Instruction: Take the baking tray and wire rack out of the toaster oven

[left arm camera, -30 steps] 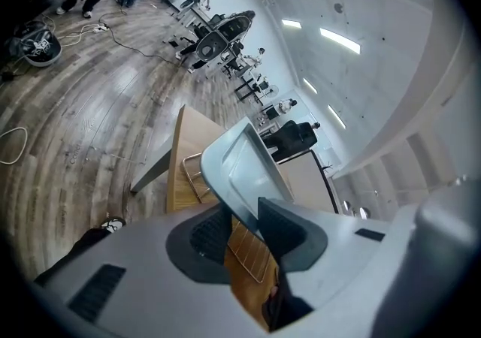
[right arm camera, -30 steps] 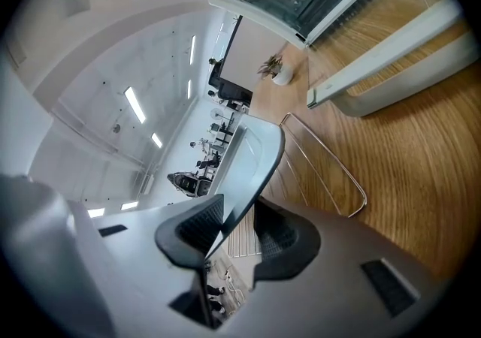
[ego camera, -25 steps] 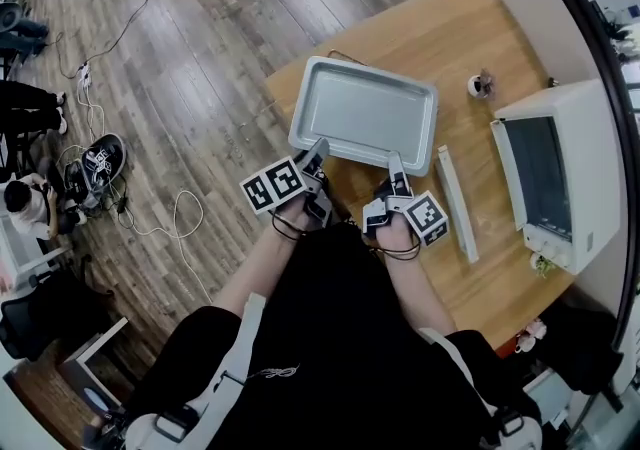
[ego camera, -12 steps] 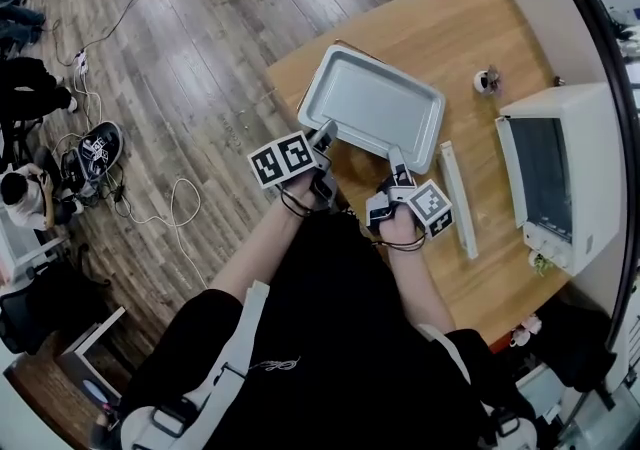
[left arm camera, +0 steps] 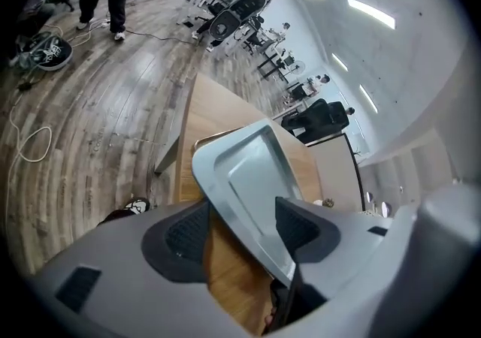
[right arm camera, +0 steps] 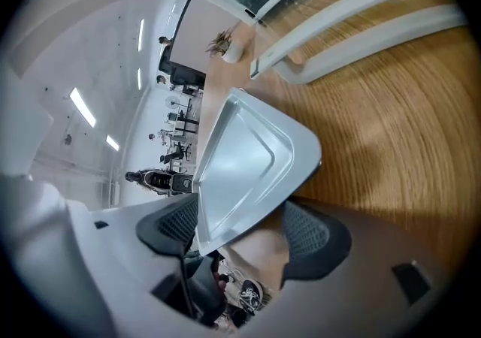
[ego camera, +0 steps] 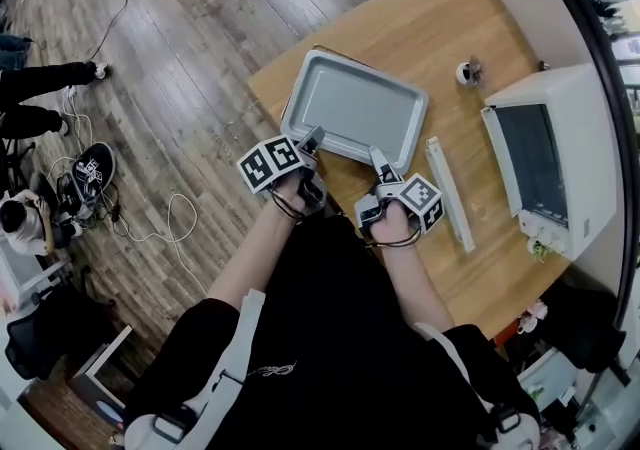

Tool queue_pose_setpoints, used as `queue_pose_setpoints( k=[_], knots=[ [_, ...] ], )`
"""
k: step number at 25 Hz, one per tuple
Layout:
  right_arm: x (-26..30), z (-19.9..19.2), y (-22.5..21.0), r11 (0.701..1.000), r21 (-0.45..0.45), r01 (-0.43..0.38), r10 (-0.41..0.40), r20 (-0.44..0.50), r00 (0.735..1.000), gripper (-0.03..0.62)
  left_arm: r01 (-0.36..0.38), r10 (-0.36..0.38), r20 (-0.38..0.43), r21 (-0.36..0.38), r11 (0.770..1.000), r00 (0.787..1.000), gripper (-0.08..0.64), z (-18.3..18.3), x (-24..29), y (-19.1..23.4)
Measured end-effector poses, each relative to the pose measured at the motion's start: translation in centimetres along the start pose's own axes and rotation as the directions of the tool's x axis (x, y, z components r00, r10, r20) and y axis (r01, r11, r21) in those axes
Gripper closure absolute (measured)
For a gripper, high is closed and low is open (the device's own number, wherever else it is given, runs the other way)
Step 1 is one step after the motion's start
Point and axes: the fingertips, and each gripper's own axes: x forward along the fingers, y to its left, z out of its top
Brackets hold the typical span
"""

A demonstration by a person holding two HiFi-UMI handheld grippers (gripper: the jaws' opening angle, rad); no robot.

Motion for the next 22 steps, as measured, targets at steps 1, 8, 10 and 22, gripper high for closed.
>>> queue_pose_setpoints(
  k=[1, 8, 10, 22],
  knots=[
    [-0.1, -0.2, -0.3, 1.000, 0.000, 0.008, -0.008, -0.005, 1.000, 0.236, -0.002, 0.002, -0.003, -0.011, 1.000, 1.000, 0.297, -0.1, 0.0, 0.2],
    [-1.0, -0.9, -0.6, 0.996, -0.086, 0.019, -0.020, -0.019, 1.000, 0.240, -0.003, 0.004, -0.022, 0.020, 1.000, 1.000, 0.290, -0.3, -0.8, 0.8],
    [-1.3, -1.0, -0.6, 0.991, -0.135, 0.026, -0.028, -0.018, 0.999, 0.265, -0.008, 0.011, -0.039, 0.060, 0.998, 0.999, 0.290, -0.8, -1.2, 0.8],
    [-5.1, -0.3, -3.1, 0.874, -0.471, 0.121, -0.126, 0.023, 0.992, 0.586, 0.203, -0.078, -0.297, 0.417, 0.886, 0.952, 0.537, -8.0, -1.5, -3.0]
  ],
)
